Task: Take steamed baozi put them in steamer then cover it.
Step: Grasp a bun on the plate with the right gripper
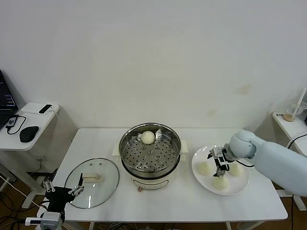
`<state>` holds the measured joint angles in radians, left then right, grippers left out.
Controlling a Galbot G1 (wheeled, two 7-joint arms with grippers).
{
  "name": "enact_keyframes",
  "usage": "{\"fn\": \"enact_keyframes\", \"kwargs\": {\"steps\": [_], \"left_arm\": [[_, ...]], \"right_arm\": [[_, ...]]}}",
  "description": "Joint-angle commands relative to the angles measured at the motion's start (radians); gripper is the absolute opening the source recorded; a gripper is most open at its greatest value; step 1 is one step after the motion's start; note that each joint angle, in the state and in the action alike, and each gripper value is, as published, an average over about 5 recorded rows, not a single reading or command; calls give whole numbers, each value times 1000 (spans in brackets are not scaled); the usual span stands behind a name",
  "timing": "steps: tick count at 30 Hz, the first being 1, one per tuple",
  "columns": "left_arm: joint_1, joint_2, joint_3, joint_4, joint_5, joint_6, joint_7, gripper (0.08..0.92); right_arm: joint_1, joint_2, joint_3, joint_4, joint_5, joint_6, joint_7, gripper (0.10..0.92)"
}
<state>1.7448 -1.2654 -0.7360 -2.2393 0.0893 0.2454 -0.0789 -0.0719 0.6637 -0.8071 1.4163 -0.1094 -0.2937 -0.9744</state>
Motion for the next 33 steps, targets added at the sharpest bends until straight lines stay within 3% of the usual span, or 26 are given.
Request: {"fn": "enact_keyframes", "kwargs": {"steps": [1, 15, 26, 33], "left_arm": [[0, 1, -1, 0, 1, -1, 1, 823], [2, 0, -7, 2, 0, -1, 1, 823], [2, -2, -6, -4, 0, -1, 1, 823], [3, -2, -8, -3, 0, 0, 0, 823]], "right_arm": [[-46, 107, 25, -93, -42, -7, 9, 823], [-50, 129, 40, -144, -93, -12, -1, 785], [-44, 159, 53, -180, -92, -9, -20, 606], [47, 107, 32, -123, -47, -9, -61, 569]]}}
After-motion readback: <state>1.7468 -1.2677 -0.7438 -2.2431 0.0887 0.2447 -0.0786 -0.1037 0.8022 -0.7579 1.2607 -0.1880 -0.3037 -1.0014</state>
